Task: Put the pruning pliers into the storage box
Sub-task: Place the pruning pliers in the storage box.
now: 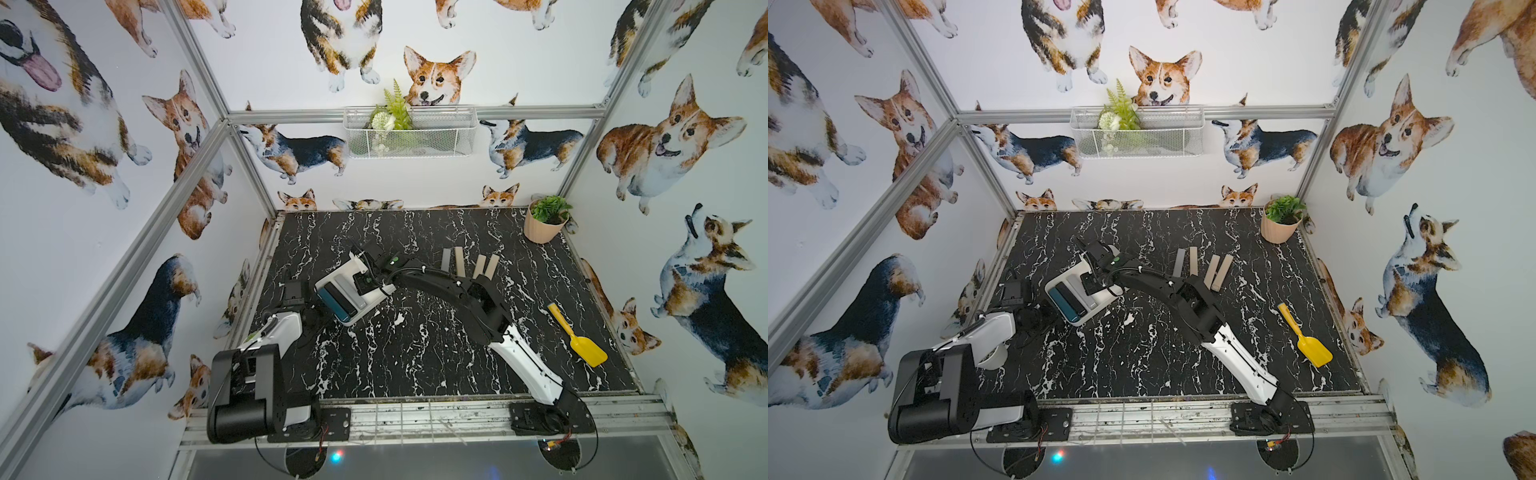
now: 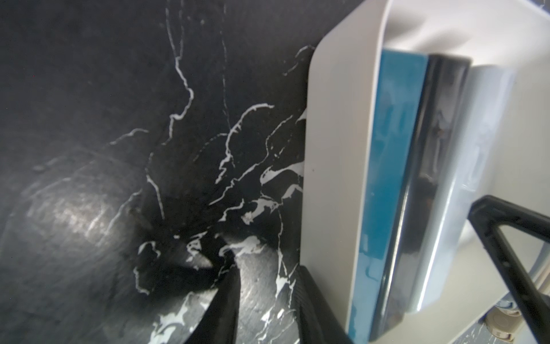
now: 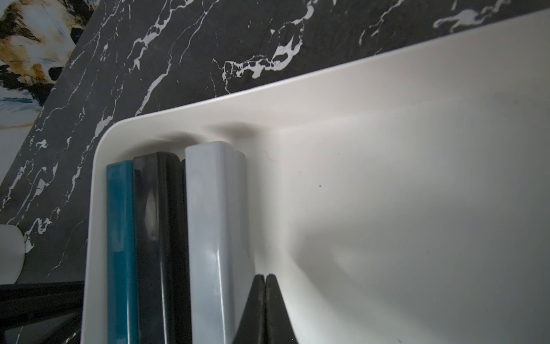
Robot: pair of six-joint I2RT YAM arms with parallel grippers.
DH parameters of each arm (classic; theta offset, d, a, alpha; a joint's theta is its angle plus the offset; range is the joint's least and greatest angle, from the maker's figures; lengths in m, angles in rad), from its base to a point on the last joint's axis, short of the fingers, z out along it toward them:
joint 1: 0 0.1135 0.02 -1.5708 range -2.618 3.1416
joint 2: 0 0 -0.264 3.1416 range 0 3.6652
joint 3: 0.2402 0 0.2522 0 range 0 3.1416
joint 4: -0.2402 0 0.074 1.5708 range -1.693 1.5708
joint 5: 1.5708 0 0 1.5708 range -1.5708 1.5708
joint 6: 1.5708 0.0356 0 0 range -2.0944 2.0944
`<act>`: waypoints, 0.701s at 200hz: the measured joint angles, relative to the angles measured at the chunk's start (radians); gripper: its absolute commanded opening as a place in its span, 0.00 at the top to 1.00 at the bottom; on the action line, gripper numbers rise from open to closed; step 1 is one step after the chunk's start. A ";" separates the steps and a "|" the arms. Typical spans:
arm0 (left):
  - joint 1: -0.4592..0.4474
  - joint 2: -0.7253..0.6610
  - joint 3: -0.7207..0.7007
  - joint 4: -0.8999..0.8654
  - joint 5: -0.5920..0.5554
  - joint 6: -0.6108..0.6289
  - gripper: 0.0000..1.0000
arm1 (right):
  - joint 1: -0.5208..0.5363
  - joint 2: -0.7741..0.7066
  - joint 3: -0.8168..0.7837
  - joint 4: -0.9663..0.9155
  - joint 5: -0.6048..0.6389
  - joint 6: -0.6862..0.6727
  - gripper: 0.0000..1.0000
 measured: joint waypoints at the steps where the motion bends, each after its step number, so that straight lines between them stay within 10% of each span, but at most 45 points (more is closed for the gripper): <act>1: 0.000 0.000 0.000 0.000 0.000 0.000 0.65 | 0.000 0.000 0.000 0.000 0.000 0.000 1.00; 140: 0.000 0.000 0.000 0.001 0.003 0.000 0.65 | 0.006 0.047 0.034 -0.017 -0.002 0.021 1.00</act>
